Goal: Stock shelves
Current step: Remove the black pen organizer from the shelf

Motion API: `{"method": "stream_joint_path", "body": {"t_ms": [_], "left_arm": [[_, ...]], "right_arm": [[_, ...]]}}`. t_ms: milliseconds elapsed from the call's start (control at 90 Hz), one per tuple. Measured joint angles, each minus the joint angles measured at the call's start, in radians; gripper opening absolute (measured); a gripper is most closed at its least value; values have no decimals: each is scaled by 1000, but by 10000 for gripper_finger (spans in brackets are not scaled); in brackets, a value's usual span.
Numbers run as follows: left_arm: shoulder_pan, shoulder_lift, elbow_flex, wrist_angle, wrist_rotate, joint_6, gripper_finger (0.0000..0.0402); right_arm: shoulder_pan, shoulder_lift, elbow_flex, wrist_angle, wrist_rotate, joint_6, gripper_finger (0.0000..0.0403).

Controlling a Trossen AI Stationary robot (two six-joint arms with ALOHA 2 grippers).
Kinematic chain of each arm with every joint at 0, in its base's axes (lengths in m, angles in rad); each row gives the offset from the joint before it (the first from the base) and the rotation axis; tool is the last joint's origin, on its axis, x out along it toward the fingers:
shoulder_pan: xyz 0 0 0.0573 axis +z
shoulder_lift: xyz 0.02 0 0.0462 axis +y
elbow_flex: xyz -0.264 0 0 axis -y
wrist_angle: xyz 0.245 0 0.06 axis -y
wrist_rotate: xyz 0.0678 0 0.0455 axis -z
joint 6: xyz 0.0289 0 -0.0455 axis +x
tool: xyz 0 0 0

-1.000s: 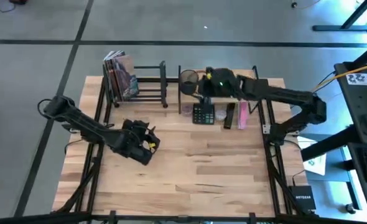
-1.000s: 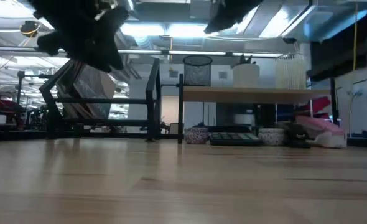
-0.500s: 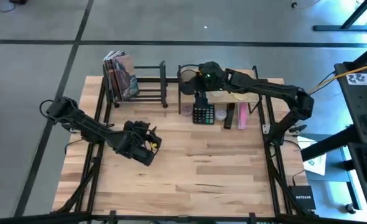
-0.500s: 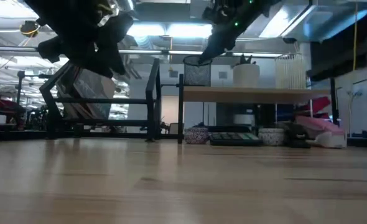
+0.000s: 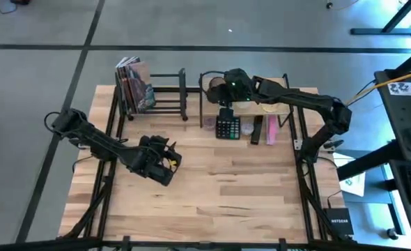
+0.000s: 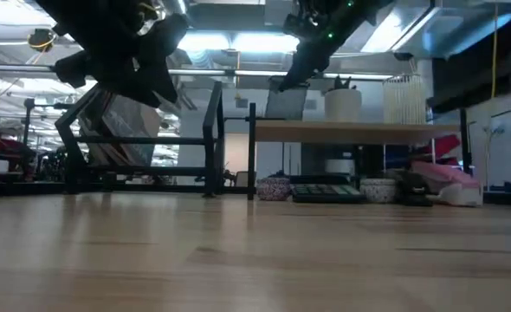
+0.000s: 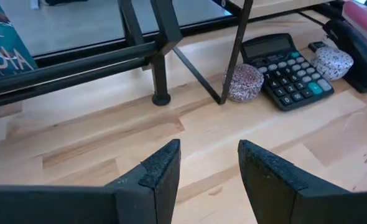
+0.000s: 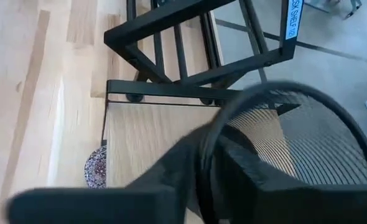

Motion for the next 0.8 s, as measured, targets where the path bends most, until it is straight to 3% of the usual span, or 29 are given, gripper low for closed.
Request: {"method": "stream_joint_path", "body": {"t_ms": [156,356,489,633,800], "left_arm": [[-2,0,0,0,0,0,143],[-3,-1,0,-2,0,27,143],[-3,-1,0,-2,0,38,143],[-13,-1,0,-3,0,42,143],[-39,-1,0,-3,0,76,143]], "right_arm": [[41,-5,93,-75,2,28,16],[179,-8,270,-237,-2,42,6],[292,-10,310,-323,-80,126,6],[424,-10,222,-386,-165,325,3],[613,-8,-2,-344,-97,587,3]]}}
